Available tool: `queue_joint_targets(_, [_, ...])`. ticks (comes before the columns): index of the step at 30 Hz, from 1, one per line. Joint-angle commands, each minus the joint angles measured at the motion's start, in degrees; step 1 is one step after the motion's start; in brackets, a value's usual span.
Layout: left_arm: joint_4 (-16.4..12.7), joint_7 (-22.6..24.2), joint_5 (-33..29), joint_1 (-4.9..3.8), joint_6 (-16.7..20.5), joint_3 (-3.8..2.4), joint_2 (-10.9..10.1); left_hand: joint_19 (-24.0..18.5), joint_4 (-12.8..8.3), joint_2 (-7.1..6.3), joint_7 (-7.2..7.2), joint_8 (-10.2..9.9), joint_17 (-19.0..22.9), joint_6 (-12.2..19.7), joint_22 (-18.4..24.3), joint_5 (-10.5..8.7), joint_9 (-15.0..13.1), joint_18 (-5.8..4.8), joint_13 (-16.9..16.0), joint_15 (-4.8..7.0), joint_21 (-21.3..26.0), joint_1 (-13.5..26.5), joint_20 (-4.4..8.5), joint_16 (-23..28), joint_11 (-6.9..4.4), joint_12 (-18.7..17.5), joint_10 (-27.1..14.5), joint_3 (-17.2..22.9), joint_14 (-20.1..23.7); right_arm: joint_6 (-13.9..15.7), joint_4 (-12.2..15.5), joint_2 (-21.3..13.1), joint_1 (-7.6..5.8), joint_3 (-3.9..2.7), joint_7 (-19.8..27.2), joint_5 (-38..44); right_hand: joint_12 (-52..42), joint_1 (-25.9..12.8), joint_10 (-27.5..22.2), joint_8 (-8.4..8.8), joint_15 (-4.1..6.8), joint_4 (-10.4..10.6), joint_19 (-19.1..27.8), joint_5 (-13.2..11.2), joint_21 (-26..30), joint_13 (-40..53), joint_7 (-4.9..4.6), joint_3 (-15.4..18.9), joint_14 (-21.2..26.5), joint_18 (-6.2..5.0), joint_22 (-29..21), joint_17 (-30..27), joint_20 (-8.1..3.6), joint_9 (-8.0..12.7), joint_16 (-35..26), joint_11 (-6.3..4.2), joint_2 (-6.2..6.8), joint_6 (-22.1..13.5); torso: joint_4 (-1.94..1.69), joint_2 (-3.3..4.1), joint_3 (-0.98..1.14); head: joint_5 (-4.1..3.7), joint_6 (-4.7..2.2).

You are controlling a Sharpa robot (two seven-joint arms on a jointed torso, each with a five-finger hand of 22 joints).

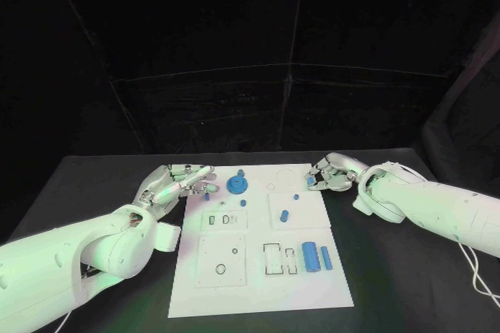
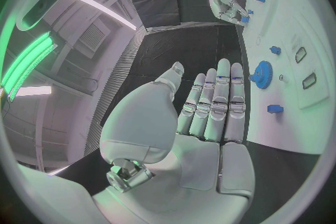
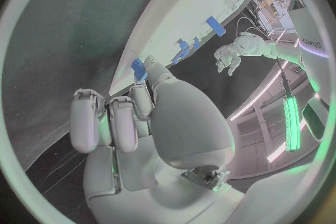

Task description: Assemble the parts on the task board

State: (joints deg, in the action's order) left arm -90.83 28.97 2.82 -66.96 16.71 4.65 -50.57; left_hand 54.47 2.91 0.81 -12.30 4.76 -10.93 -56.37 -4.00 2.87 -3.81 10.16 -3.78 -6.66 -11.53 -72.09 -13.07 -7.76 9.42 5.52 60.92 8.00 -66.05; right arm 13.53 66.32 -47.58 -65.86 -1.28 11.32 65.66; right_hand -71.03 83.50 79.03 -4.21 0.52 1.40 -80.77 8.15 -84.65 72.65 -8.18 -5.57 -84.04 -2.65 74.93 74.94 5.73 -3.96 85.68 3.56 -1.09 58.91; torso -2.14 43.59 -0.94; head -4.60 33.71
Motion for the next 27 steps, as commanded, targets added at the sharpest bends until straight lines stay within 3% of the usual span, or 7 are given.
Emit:
queue_joint_targets(1, [-0.1,0.0,0.3,-0.06,-0.8,-0.04,0.0,0.1,-0.3,0.55,-0.51,-0.3,-0.1,0.0,0.1,0.02,0.1,0.37,0.1,-0.17,0.3,0.1,-0.31,0.4,0.18,-0.3,0.0,0.2,0.2,0.4,-0.1,0.1,-0.09,-0.02,0.2,0.6,-0.4,0.2,0.5,-0.41,0.49,-0.3,-0.4,-1.0,-0.4,0.2,0.27,-1.1,-4.1,-0.12,3.1,6.3,-0.15,-0.1,0.4,-0.68,-1.25,1.2,0.01,-0.01,-0.01,-0.03,-0.03])
queue_joint_targets(9, [-0.1,0.0,0.3,-0.06,-0.8,-0.04,0.0,0.1,-0.3,0.65,-0.52,-0.3,-0.1,0.0,0.1,0.02,0.1,0.37,0.1,-0.18,0.3,0.1,-0.31,0.4,0.2,-0.3,0.0,0.2,0.2,2.3,-0.2,0.2,-0.08,-0.02,0.5,0.7,-0.7,0.3,0.8,-1.32,1.1,-1.3,-0.9,-3.5,-0.7,0.5,1.16,-4.1,-4.2,0.03,3.7,6.8,-0.69,-0.3,0.5,-1.4,-2.6,3.7,0.03,-0.01,0.01,-0.03,0.1])
queue_joint_targets(15, [-0.2,0.0,0.3,-0.05,-0.7,-0.04,-0.1,0.1,-0.3,0.66,-0.53,-0.3,-0.1,0.0,0.1,0.02,0.1,0.37,0.1,-0.18,0.3,0.1,-0.32,0.4,0.2,-0.3,0.0,0.2,0.2,4.8,0.8,-0.2,-0.08,-0.03,0.5,0.7,-0.7,0.1,0.9,-1.42,1.24,-1.7,-1.1,-3.9,-0.8,0.5,1.3,-5.0,-4.3,0.1,4.0,7.0,-0.86,-0.2,0.6,-1.53,-2.7,4.0,0.08,-0.02,0.0,-0.08,0.1])
queue_joint_targets(19, [-0.2,-0.1,0.3,-0.05,-0.7,-0.04,-0.2,0.1,-0.3,0.72,-0.53,-0.3,-0.1,0.0,0.1,0.02,0.1,0.37,0.1,-0.19,0.3,0.1,-0.32,0.4,0.2,-0.3,-0.1,0.3,0.2,7.0,3.8,-1.2,-0.1,-0.05,-1.1,0.3,-0.4,-0.2,0.7,-1.37,1.26,-1.7,-1.2,-4.0,-0.9,0.2,1.28,-5.2,-4.3,0.15,4.3,7.1,-0.9,-0.2,0.7,-1.52,-2.57,4.0,0.11,-0.12,-0.06,-0.15,0.18])
queue_joint_targets(27, [-0.6,-0.1,0.2,-0.1,-0.6,-0.04,-0.4,0.1,-0.4,0.77,-0.53,-0.4,-0.1,0.0,0.1,0.02,0.1,0.37,0.1,-0.19,0.3,0.0,-0.33,0.5,0.21,-0.4,-0.1,0.3,0.2,10.3,13.5,-2.3,-0.25,-0.09,-7.3,-1.2,0.6,-1.3,0.3,-1.19,1.27,-1.6,-1.5,-4.2,-1.0,-0.6,1.28,-5.9,-4.3,0.22,4.6,7.2,-0.96,-0.1,0.7,-1.52,-2.55,3.9,0.02,-0.5,-0.41,-0.22,0.27])
